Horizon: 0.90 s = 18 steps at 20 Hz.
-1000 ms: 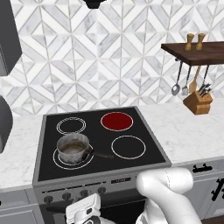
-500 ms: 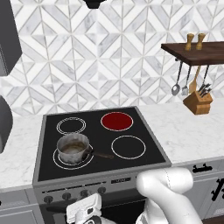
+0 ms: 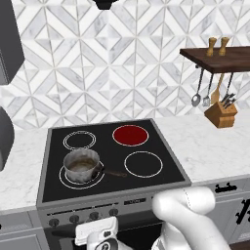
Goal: Turn off the rear right burner of the stove.
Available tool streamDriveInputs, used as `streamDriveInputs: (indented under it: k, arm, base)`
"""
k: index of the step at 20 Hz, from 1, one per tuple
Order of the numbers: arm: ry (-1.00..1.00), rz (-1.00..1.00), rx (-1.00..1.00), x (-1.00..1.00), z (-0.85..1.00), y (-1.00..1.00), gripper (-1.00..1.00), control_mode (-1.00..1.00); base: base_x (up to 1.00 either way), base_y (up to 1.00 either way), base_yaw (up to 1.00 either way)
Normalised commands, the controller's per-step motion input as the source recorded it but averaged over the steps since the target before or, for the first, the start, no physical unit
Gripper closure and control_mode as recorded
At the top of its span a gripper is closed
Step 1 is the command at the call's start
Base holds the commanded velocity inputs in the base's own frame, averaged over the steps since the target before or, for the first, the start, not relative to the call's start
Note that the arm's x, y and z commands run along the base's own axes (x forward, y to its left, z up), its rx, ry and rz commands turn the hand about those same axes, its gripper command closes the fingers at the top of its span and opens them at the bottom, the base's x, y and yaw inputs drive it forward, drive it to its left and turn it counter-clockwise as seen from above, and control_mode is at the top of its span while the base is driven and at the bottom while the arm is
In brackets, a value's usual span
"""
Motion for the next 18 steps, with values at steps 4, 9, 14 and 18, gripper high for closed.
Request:
streamDriveInputs:
  k: [4,9,14,18]
  arm:
    - [0.0,-0.14,0.5,0.0,0.15,-0.36,1.0,-1.0]
    - [0.0,-0.15,0.49,0.0,0.17,-0.32,1.0,-1.0]
    - [-0.02,-0.03,0.12,0.0,0.06,-0.05,1.0,-1.0]
    - [0.0,0.0,0.0,0.0,0.0,0.0,1.0,-1.0]
  base:
    - [0.0,0.0,0.0]
    - [0.0,0.0,0.0]
    - [0.0,0.0,0.0]
    - [0.0,0.0,0.0]
